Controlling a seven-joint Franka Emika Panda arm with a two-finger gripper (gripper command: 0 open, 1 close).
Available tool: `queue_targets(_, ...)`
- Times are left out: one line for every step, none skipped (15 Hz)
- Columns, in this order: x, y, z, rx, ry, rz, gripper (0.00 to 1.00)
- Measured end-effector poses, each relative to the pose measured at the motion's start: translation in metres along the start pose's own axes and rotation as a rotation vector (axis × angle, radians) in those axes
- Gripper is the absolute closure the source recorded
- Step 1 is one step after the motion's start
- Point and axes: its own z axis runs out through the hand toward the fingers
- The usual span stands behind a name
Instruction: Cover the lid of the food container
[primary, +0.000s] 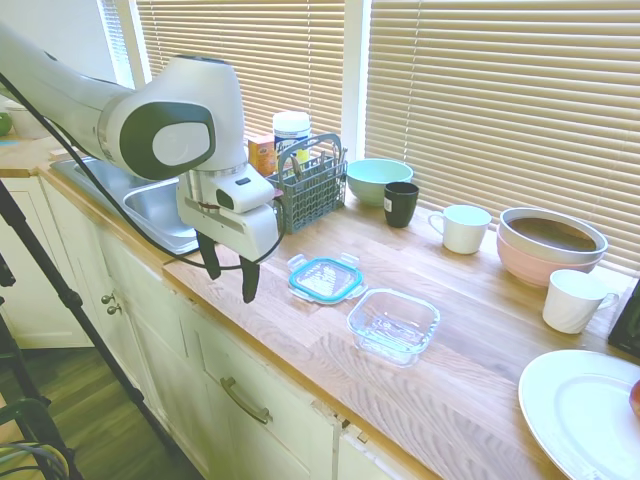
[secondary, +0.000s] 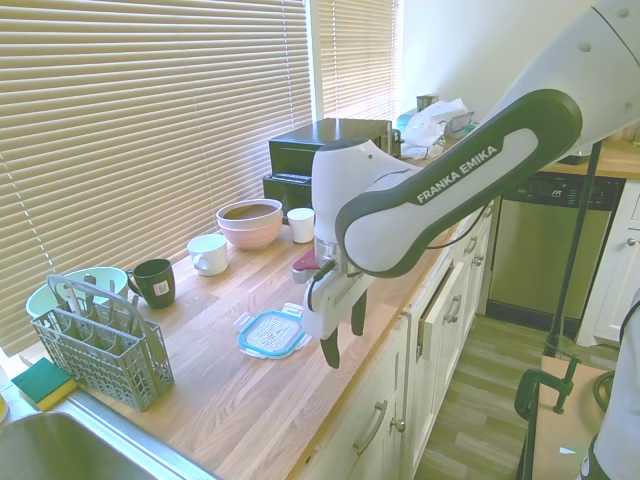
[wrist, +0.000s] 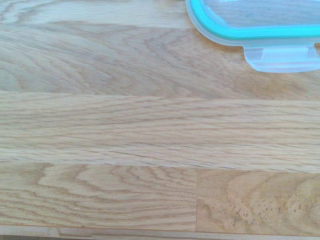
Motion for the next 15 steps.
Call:
queue_targets(0.0, 0.0, 0.0, -0.001, -0.001, 0.0, 0.0)
queue_targets(0.0, 0.0, 0.001, -0.005, 0.002, -0.004, 0.0)
queue_targets(0.0, -0.001, 0.002, -0.015, 0.009, -0.003, 0.0)
queue_targets(0.002, -0.004, 0.001, -0.024, 0.02, 0.006, 0.0)
queue_targets(0.004, -0.01, -0.001, -0.032, 0.03, 0.013, 0.0)
queue_targets(0.007, -0.018, -0.005, -0.035, 0.038, 0.019, 0.0)
queue_targets(0.009, -0.026, -0.01, -0.04, 0.046, 0.022, 0.0)
queue_targets(0.012, -0.035, -0.014, -0.047, 0.06, 0.027, 0.0)
queue_targets(0.015, -0.043, -0.016, -0.055, 0.072, 0.032, 0.0)
queue_targets(0.017, -0.051, -0.015, -0.068, 0.086, 0.035, 0.0)
queue_targets(0.019, -0.061, -0.012, -0.086, 0.105, 0.037, 0.0)
queue_targets(0.02, -0.072, -0.008, -0.106, 0.126, 0.041, 0.0)
queue_targets(0.02, -0.084, -0.005, -0.123, 0.144, 0.043, 0.0)
queue_targets(0.019, -0.097, -0.003, -0.137, 0.161, 0.044, 0.0)
queue_targets(0.017, -0.11, -0.003, -0.153, 0.18, 0.045, 0.0)
